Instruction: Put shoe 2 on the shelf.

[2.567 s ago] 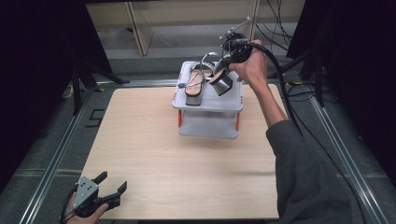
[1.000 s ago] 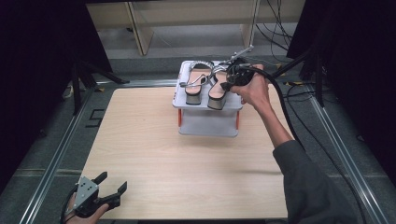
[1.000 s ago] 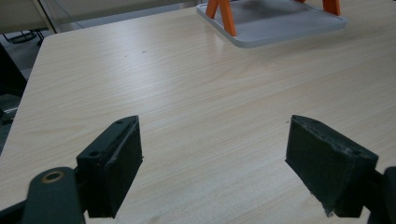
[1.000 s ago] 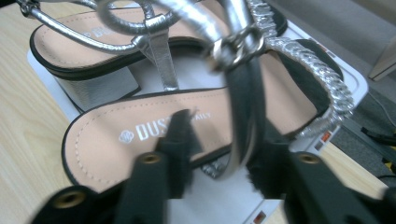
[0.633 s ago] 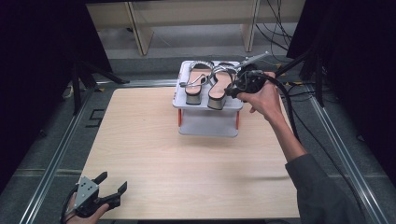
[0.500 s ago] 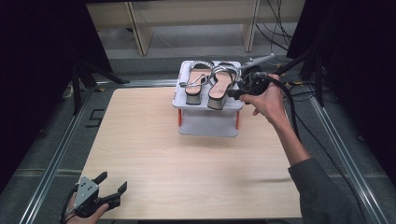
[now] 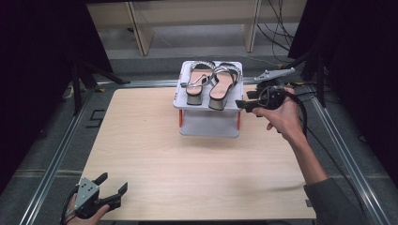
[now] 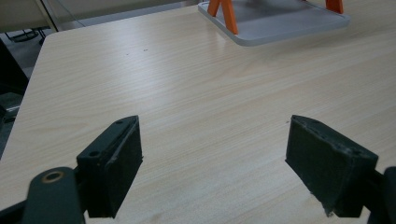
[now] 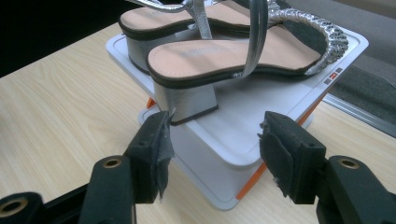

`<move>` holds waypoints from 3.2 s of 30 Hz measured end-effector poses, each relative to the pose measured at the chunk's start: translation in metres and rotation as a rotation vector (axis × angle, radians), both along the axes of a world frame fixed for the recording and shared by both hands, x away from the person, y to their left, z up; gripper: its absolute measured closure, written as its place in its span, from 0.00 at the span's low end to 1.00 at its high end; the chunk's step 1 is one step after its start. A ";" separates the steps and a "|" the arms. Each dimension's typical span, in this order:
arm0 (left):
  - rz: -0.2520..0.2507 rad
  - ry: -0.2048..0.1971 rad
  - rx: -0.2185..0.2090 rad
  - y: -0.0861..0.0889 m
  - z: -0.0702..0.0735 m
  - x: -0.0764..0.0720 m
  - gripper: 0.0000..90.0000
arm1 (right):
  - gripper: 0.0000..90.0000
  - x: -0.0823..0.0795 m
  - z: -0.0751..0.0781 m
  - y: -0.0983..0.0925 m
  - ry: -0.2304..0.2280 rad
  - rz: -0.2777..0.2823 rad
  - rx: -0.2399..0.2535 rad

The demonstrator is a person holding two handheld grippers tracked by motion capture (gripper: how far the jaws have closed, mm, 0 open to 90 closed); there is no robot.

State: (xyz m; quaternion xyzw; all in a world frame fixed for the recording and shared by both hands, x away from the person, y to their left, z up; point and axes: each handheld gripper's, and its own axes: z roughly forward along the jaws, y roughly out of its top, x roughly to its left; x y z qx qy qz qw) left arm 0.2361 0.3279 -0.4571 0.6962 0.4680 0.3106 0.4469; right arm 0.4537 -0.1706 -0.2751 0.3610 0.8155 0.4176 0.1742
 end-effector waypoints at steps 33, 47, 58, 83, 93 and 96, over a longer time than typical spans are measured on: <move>0.011 0.014 -0.017 0.001 -0.001 0.000 0.18 | 0.32 -0.061 -0.041 -0.010 -0.017 0.023 0.077; 0.005 0.000 -0.013 0.001 0.000 0.000 0.17 | 0.32 -0.080 -0.074 -0.011 0.048 0.022 0.090; 0.006 -0.004 -0.008 0.001 0.001 0.001 0.17 | 0.31 -0.081 -0.100 -0.005 0.080 0.045 0.085; 0.008 0.001 0.008 0.002 0.001 -0.001 0.17 | 0.29 -0.109 -0.135 -0.012 0.104 0.058 0.052; 0.004 -0.004 0.000 0.001 0.000 0.000 0.17 | 0.29 -0.120 -0.147 -0.020 0.133 0.041 0.034; 0.001 -0.002 0.001 0.001 0.000 0.000 0.17 | 0.29 -0.123 -0.149 -0.020 0.117 0.060 0.012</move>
